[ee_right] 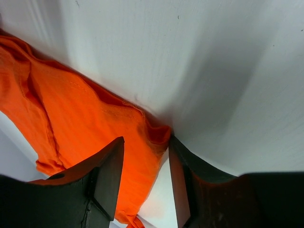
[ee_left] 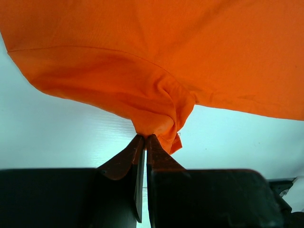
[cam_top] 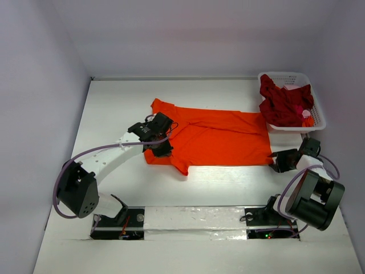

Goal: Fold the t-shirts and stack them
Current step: Grap the side of the flattened tshirt closest away from the robot with both arms

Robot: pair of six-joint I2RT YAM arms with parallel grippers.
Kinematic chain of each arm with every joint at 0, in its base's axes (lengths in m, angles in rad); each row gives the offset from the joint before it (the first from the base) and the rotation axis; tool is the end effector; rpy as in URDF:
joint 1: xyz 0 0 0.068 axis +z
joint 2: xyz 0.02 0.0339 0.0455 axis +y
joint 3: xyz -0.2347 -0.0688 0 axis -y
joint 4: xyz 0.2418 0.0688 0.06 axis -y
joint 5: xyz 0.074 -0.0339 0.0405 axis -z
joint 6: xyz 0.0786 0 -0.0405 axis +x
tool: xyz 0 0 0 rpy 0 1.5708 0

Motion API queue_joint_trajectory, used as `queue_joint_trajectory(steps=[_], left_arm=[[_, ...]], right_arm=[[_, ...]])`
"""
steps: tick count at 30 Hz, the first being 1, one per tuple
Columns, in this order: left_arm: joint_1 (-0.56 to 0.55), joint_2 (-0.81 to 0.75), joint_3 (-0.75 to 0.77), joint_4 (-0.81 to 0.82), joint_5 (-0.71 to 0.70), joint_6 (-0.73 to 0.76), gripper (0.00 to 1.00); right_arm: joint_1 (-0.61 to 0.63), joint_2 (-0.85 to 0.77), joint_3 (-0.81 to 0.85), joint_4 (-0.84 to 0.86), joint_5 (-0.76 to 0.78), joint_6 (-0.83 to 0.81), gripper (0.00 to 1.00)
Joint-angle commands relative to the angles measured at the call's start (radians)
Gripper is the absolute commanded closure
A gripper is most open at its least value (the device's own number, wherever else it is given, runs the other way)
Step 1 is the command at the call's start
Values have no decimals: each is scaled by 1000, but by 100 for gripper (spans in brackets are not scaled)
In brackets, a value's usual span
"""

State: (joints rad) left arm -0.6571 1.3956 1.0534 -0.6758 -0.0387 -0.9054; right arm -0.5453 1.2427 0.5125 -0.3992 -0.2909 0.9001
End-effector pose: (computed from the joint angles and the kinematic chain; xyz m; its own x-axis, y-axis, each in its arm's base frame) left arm 0.2450 -0.1852 0.1902 -0.8835 -0.3112 -0.3501 -0.1632 0.9051 -0.3927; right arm 0.2069 -0.0992 0.0841 -0.1733 0.9829 -0.0624 0.8493 0.1812 0.4958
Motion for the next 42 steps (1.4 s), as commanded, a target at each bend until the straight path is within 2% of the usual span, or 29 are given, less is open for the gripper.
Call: queue_joint_trajectory(steps=[1, 5, 6, 10, 18, 25, 34, 42], left_arm=[[10, -13, 48, -21, -18, 2, 100], [10, -14, 49, -22, -20, 2, 100], [10, -12, 49, -22, -20, 3, 100], [10, -12, 49, -21, -18, 3, 100], [10, -18, 60, -36, -21, 3, 100], [19, -43, 117, -90, -55, 0, 100], [92, -66, 175, -154, -82, 11, 100], [113, -46, 238, -192, -109, 7, 100]], right_arm=[[-4, -9, -19, -46, 70, -20, 51], [-4, -8, -6, -47, 73, -20, 66], [-4, -5, -5, -52, 73, -20, 79], [-4, -8, -8, -53, 76, -21, 82], [-4, -5, -5, -53, 90, -30, 100], [-4, 40, 40, -72, 95, -102, 100], [-4, 46, 106, -115, 125, -240, 100], [-4, 49, 118, -133, 41, -285, 100]])
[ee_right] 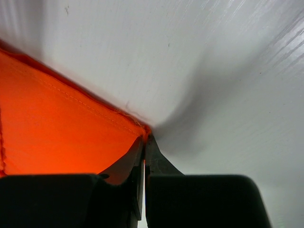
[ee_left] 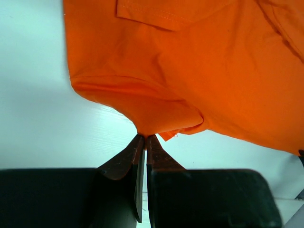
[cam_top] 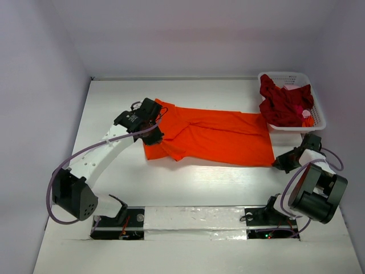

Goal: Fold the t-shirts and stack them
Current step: Grap the side of the flattened tshirt closest away from the robot with both arms

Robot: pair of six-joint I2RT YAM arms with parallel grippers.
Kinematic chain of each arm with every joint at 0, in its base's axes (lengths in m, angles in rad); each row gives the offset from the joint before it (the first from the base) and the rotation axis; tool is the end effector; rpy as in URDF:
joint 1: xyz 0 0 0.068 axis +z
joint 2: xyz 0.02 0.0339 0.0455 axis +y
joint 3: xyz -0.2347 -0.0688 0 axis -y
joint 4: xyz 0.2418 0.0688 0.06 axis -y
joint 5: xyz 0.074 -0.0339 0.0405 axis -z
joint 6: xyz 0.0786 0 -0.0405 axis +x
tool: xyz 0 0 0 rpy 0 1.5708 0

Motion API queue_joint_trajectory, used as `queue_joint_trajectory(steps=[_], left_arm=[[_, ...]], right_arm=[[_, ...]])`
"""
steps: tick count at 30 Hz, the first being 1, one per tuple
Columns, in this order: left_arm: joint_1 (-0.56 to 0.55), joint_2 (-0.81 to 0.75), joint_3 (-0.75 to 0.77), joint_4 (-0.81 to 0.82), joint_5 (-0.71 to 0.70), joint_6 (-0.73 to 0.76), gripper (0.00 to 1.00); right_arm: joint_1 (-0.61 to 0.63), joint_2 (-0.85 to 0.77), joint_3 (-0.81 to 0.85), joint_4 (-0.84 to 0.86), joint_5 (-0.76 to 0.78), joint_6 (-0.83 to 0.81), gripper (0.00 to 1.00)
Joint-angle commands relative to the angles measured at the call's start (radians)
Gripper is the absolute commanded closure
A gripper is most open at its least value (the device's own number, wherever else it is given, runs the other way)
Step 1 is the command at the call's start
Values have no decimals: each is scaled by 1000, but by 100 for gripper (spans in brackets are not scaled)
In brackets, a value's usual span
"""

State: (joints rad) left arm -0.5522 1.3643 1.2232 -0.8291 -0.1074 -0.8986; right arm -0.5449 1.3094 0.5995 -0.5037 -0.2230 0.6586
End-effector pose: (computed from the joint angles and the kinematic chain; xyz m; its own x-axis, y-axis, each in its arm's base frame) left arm 0.2647 -0.1532 0.2431 -0.8051 -0.4177 -0.4211 -0.2569 0.8855 -0.3871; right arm 0.2096 -0.1067 0.0870 -0.3647 0.9190 -0.1497 0.8378 0.3941 0.3779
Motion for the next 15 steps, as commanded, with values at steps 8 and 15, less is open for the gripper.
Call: queue_joint_trajectory(steps=[8, 15], left_arm=[[8, -19, 70, -73, -25, -10, 100], [8, -31, -10, -39, 5, -20, 100]], right_arm=[[26, -76, 29, -75, -88, -47, 100], [166, -91, 106, -116, -72, -45, 100]])
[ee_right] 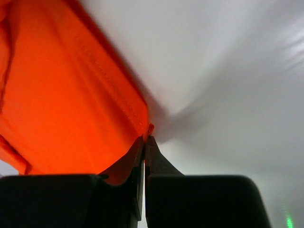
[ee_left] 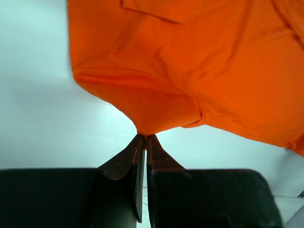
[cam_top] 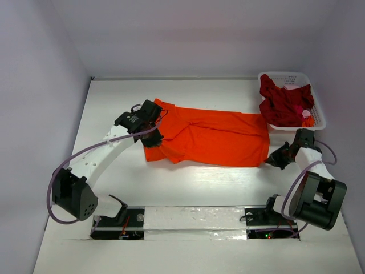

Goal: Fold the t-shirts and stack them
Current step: Grap the side of the flattened tshirt closest away from the robot with both arms, then fold the other side of the tshirt into a rectangle

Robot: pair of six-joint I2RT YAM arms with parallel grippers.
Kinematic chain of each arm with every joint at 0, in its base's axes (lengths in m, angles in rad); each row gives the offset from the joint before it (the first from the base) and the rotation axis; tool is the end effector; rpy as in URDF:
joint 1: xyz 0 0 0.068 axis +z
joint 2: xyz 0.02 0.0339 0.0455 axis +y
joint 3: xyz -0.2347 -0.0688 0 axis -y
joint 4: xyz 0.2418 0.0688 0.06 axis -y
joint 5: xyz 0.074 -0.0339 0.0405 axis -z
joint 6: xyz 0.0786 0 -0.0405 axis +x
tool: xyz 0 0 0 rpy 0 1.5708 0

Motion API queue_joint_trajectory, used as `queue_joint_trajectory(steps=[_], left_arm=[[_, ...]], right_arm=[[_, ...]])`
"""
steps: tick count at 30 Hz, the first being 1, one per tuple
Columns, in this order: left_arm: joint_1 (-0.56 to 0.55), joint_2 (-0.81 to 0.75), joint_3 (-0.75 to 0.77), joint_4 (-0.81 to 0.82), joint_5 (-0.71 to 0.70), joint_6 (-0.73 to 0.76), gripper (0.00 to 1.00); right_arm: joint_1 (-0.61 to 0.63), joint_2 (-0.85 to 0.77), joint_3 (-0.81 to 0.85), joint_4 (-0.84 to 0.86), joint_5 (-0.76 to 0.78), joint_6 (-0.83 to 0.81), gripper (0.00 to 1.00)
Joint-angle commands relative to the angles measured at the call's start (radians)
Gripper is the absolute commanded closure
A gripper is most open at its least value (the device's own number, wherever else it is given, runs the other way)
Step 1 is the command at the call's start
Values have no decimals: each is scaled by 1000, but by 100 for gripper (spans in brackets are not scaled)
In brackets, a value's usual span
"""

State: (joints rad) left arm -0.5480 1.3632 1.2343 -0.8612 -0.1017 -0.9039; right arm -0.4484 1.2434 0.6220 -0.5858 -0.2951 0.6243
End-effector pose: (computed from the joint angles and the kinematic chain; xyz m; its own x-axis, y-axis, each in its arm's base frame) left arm 0.2625 -0.1509 0.2443 -0.8113 -0.4206 -0.4060 -0.2696 0.8855 -0.3786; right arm 0.2164 -0.0787 0.1043 -0.4954 0.8589 -0.1297 0.7532 0.4991 0.4284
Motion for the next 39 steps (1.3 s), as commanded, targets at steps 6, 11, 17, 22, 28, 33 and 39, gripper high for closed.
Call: queue_joint_trajectory(steps=[6, 11, 17, 22, 28, 33, 39], left_arm=[[13, -12, -9, -1, -16, -10, 100], [60, 5, 48, -13, -26, 23, 100], [115, 50, 120, -16, -36, 77, 100], [140, 92, 162, -7, -38, 106, 100], [169, 132, 191, 14, -23, 131, 100], [169, 162, 223, 11, -4, 135, 100], [169, 126, 215, -12, -3, 122, 100]], right_arm=[[204, -50, 160, -65, 40, 38, 100], [223, -65, 234, -88, 73, 58, 100], [253, 10, 306, -85, 50, 63, 100], [284, 53, 335, -65, 63, 78, 100], [303, 85, 360, -55, 82, 86, 100], [303, 80, 386, -86, 108, 95, 100], [303, -13, 400, -150, 142, 97, 100]])
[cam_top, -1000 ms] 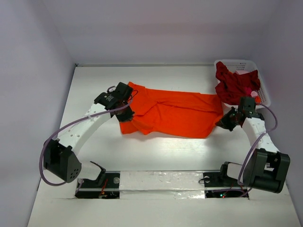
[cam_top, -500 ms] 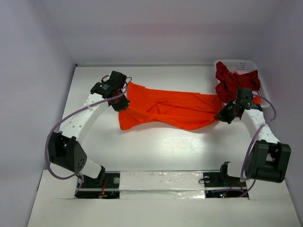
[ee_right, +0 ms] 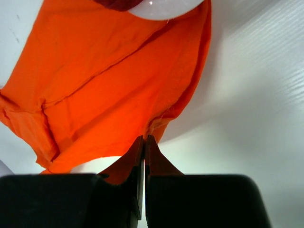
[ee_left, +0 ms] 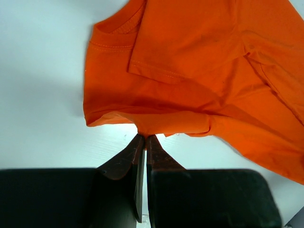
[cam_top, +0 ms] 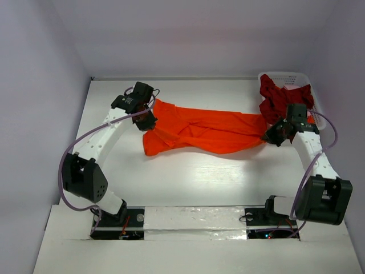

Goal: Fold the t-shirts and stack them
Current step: Fold the other side of the tshirt into a rectangle

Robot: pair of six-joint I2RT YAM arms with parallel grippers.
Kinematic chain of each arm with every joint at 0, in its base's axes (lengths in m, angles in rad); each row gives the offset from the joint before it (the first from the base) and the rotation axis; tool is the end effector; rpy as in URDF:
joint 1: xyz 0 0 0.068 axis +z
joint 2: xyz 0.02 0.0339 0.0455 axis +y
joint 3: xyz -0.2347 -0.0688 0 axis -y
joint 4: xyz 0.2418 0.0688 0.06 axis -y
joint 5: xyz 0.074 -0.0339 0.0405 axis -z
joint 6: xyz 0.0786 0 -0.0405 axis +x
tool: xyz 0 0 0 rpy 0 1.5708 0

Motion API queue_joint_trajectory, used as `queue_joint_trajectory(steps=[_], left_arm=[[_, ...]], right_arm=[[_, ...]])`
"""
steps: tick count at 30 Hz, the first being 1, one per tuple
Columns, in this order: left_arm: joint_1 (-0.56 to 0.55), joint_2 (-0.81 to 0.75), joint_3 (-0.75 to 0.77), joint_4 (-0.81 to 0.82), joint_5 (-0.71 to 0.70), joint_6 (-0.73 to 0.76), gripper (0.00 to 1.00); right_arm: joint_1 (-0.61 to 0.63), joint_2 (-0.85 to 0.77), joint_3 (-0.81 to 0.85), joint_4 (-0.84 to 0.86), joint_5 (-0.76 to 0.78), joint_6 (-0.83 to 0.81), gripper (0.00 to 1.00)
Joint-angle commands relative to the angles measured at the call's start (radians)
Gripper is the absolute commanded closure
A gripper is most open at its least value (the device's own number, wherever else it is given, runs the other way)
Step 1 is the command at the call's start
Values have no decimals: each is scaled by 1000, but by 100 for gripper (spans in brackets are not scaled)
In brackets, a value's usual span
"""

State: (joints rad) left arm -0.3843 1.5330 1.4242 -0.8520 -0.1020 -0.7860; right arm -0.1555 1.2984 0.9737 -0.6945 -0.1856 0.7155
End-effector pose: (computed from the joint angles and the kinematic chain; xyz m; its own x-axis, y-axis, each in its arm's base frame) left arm 0.3230 -0.1220 0.2567 -0.7626 -0.4508 -0.4639 -0.3123 0.8846 -0.3463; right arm 0.2832 -0.0297 0.1905 -0.5979 0.7463 -0.2924 0.5947 0.6576 0.4624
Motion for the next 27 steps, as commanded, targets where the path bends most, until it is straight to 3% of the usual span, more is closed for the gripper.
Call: queue_joint_trajectory(steps=[1, 17, 27], left_arm=[[5, -60, 9, -21, -1, -2, 100], [15, -131, -77, -21, -15, -10, 100], [45, -165, -152, -12, 1, 10, 100]], right_arm=[[10, -86, 43, -52, 17, -5, 100], [19, -272, -53, -206, 104, -65, 100], [19, -297, -59, -261, 182, -70, 100]])
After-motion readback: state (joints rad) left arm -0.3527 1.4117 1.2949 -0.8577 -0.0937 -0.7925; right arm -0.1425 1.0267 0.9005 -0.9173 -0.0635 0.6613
